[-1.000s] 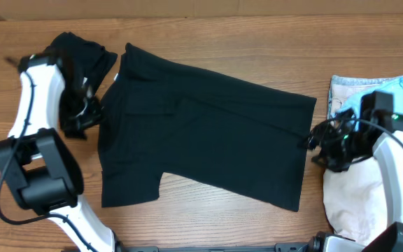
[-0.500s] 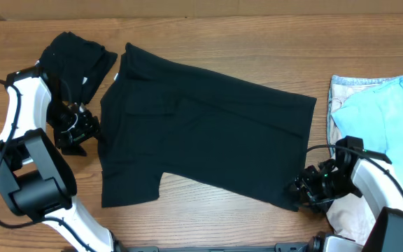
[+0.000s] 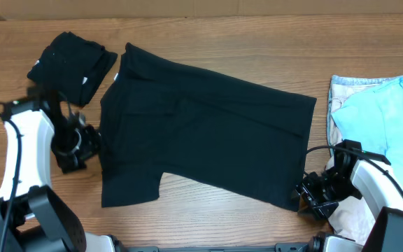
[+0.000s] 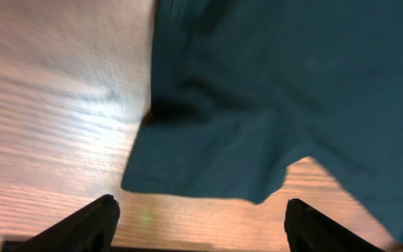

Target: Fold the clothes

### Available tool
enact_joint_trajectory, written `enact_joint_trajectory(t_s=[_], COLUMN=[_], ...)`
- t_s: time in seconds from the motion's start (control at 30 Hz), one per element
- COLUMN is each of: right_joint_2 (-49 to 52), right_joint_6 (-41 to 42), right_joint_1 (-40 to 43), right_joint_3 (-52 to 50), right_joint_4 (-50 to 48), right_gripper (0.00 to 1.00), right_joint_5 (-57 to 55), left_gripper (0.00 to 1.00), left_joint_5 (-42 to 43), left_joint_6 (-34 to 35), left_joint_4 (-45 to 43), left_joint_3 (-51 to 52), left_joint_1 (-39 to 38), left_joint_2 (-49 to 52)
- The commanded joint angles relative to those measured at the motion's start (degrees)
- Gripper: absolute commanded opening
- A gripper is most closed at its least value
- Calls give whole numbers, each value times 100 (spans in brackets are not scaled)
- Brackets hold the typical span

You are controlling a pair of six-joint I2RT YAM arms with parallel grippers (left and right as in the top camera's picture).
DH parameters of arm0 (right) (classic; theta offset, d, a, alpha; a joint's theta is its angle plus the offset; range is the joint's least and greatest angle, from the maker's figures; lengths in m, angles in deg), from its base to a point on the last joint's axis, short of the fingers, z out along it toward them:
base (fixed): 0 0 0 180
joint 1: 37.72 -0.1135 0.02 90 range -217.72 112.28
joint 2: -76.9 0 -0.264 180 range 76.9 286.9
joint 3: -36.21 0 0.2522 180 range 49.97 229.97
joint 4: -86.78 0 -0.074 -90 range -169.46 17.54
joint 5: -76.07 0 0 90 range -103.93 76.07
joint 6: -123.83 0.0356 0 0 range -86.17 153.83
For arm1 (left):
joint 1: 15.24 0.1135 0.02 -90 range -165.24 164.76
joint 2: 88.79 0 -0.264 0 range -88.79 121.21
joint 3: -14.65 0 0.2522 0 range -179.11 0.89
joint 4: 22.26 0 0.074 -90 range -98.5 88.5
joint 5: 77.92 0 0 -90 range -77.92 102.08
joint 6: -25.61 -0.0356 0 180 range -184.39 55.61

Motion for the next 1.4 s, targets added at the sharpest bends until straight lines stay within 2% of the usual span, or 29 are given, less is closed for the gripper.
enact_joint_trajectory(t_s=[0.0, 0.13, 0.43, 0.5, 0.57, 0.77, 0.8, 0.87, 0.97, 1.07, 1.1, 1.17, 1.2, 1.37], right_joint_2=[-2, -2, -4, -4, -7, -7, -7, -7, -7, -7, -7, -7, -7, -7], right_joint_6=[278, 297, 420, 417, 396, 376, 376, 323, 245, 249, 254, 273, 289, 439], right_joint_1=[-37, -37, -37, -37, -37, -37, -37, -37, -37, -37, -37, -37, -37, -37], right_joint_3=[-35, -118, -603, -595, -542, -232, -208, -168, -142, -146, -160, -227, -286, -433], right_joint_4=[-26, -188, -507, -525, -529, -472, -466, -439, -426, -424, -431, -533, -614, -765], right_gripper=[43, 36, 36, 20, 13, 11, 17, 38, 44, 44, 40, 24, 19, 5], right_joint_5=[-275, -291, -251, -125, -26, -164, -184, -179, -181, -210, -236, -275, -295, -289], left_gripper=[82, 82, 91, 92, 92, 93, 93, 93, 93, 94, 94, 94, 94, 94], left_joint_5=[-7, -15, -289, -293, -295, -487, -485, -485, -483, -483, -481, -481, -481, -481], left_joint_6=[208, 205, 208, 208, 208, 208, 208, 208, 210, 229, 227, 227, 227, 227], left_joint_4=[-179, -442, -435, -433, -426, -411, -411, -415, -450, -501, -503, -503, -501, -494], left_joint_3=[448, 713, 717, 717, 717, 717, 717, 717, 717, 717, 717, 717, 717, 717], left_joint_1=[-33, -33, -33, -33, -33, -33, -33, -33, -33, -33, -33, -33, -33, -33], left_joint_2=[48, 48, 48, 48, 48, 48, 48, 48, 48, 48, 48, 48, 48, 48])
